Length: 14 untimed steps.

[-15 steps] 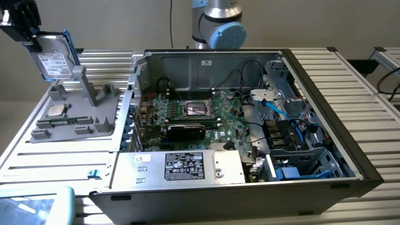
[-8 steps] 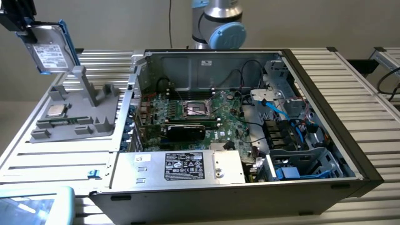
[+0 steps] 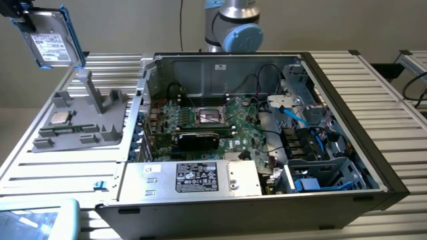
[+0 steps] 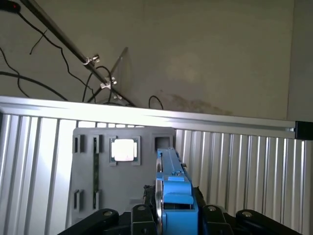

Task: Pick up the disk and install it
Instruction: 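Pick up the disk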

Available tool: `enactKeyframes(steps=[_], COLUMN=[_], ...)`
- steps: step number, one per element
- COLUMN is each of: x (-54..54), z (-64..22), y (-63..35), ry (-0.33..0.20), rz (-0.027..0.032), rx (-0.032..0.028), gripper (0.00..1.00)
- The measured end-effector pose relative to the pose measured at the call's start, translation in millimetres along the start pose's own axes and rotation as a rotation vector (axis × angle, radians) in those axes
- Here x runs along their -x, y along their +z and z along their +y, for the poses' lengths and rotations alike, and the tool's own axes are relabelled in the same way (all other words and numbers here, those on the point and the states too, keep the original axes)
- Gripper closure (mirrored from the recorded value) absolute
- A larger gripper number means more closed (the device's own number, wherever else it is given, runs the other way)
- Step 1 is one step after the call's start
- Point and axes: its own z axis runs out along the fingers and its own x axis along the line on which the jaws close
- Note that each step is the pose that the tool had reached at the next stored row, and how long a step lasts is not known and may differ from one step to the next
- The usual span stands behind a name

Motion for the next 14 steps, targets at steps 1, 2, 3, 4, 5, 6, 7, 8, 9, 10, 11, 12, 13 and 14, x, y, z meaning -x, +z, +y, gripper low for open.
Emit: enactKeyframes(steps=[1,2,3,4,5,6,7,8,9,10,11,12,13,14], x=[0.0,0.0,0.1,0.1,0.1,0.1,0.1,0.0,-0.1,-0.2,-0.3,-0.5,-0.8,-1.2], z=[-1.6,-3.1,-4.7,-6.4,-8.2,-10.2,-12.1,-13.9,-16.0,-18.2,-20.8,-23.3,-26.3,-29.6], y=[-3.7,-6.7,-10.4,-13.7,-17.1,-20.5,-23.5,-26.6,-29.7,-32.6,-35.6,-37.8,-39.9,-41.8], ry=[0.000,0.000,0.000,0.000,0.000,0.000,0.000,0.000,0.000,0.000,0.000,0.000,0.000,0.000], rz=[0.0000,0.0001,0.0000,0.0000,0.0001,0.0000,0.0000,0.0000,0.0000,0.0000,0.0000,0.0000,0.0000,0.0000], rx=[0.0000,0.0001,-0.0001,-0.0001,0.0000,0.0001,-0.0001,0.0000,0.0000,0.0000,-0.0001,-0.0002,-0.0001,0.0000], gripper=[0.63,0.63,0.63,0.63,0.63,0.63,0.63,0.63,0.63,0.63,0.63,0.63,0.63,0.63])
